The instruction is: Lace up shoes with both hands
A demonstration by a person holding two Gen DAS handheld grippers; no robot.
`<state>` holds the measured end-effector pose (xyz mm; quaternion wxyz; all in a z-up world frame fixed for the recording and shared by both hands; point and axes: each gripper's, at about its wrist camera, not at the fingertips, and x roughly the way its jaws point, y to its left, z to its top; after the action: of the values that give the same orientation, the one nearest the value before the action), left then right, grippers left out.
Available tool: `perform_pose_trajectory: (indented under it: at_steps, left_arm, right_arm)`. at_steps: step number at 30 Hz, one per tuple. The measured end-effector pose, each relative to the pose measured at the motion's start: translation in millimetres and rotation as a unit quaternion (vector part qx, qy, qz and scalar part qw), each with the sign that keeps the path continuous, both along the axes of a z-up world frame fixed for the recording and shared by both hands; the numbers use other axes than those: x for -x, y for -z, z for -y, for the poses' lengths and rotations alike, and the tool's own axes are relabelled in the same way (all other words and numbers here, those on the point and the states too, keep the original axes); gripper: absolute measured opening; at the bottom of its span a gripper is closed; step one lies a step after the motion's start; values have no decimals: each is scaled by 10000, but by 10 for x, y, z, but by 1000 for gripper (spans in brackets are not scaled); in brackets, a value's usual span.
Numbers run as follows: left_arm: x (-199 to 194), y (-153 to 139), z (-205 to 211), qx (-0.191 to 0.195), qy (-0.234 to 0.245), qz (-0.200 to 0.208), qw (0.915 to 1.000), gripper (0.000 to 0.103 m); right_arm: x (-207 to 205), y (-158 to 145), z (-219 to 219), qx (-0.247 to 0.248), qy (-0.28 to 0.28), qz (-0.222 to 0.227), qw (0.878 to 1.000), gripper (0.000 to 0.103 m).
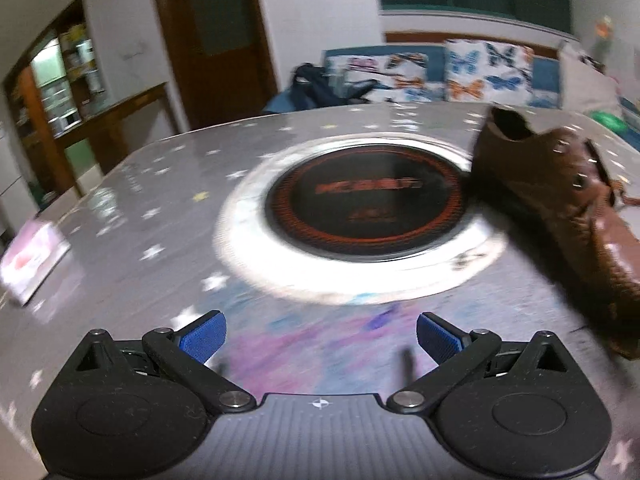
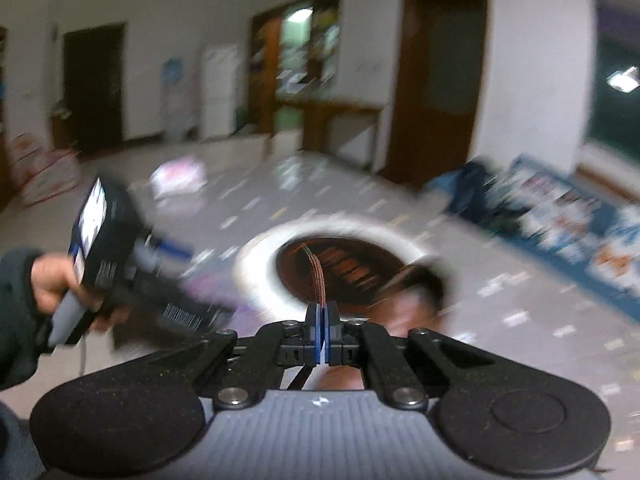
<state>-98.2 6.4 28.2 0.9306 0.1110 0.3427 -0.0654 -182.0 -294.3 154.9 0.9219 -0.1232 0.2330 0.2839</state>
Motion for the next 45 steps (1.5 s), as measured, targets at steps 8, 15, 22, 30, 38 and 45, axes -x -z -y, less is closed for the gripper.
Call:
perform_pose_trajectory:
  at_steps: [8, 15, 22, 30, 38, 45]
  left_arm:
    - [-134, 47, 509, -351, 680, -131, 9970, 103]
    - [-248, 96, 779, -697, 897, -235, 9933, 103]
    - [-308, 80, 889, -878, 967, -285, 9910, 103]
    - [-351, 67, 1006, -1027, 1057, -336, 9885, 103]
    - [-406, 61, 1069, -1116, 1126, -381, 9866, 103]
    - [-423, 51, 1080, -1150, 1126, -417, 9861, 103]
  right_arm:
    - [359, -697, 562, 291, 1186, 1630, 9790, 1]
    - [469, -939, 755, 662, 1822, 2513, 9483, 1]
    - [521, -1046, 792, 967, 2197, 3034, 9221, 1]
    - [477, -1001, 714, 1251, 2357, 3235, 9078, 1]
    - [446, -903, 729, 1322, 2430, 3189, 9065, 1]
    - [471, -859, 778, 1380, 2452, 3175, 9055, 1]
